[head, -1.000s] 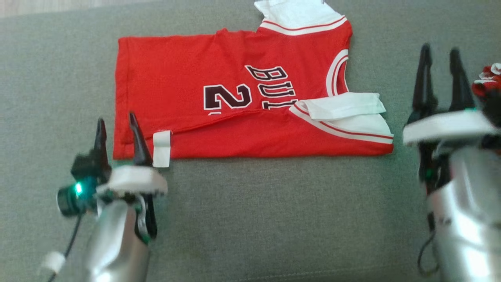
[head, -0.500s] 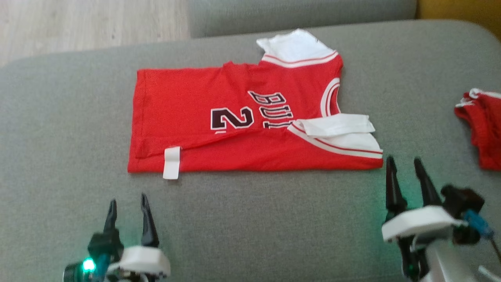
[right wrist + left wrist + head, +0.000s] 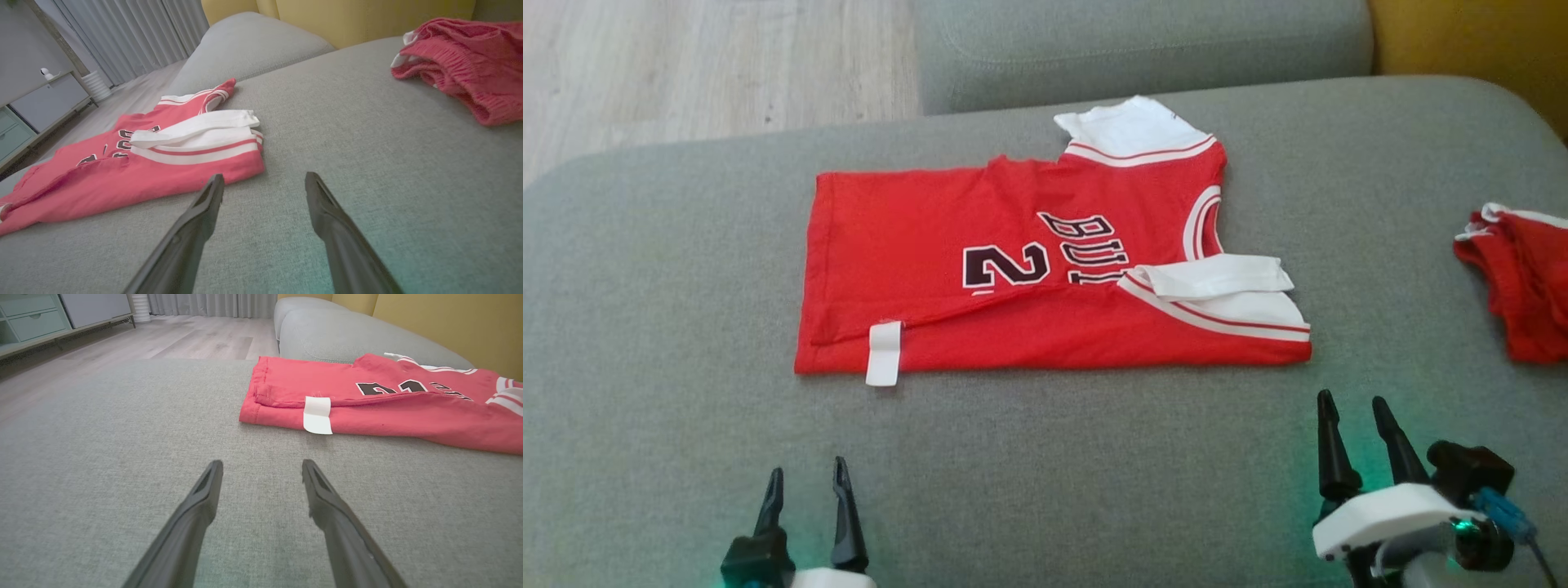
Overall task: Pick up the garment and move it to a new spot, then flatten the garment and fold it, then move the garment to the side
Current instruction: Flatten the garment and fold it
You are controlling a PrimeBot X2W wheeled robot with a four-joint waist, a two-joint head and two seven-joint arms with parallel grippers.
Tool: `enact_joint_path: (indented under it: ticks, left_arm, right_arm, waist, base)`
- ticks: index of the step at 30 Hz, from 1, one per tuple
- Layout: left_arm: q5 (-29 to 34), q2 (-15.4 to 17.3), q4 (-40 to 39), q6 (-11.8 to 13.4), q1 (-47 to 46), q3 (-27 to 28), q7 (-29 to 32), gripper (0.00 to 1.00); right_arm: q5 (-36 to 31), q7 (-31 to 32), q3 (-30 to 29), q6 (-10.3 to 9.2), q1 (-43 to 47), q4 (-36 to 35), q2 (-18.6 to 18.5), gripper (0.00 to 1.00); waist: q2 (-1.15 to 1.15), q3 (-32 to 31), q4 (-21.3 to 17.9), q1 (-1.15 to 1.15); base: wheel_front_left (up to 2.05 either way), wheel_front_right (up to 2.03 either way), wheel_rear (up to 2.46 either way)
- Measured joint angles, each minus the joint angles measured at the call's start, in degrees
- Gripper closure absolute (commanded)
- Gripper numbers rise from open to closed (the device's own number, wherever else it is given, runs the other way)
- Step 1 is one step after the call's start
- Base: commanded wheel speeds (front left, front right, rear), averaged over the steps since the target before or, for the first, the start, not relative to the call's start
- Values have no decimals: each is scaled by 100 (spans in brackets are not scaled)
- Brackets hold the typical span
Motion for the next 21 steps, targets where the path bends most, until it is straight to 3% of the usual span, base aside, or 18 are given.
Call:
enact_joint_path:
  ticks: [12,21]
  left_arm:
    - [-1,8,-12,-49,-424,-220,0,0]
    - [-64,9,-14,-47,-584,-279,1,0]
  right_arm:
    - [-151,0,-64,0,-1351,1117,-1,0]
    - [-276,-67,-257,0,-1821,2112,-15,2]
  waist:
    - [0,533,204,2]
    - [0,852,406,1]
  base:
    - [0,0,0]
    - [0,0,0]
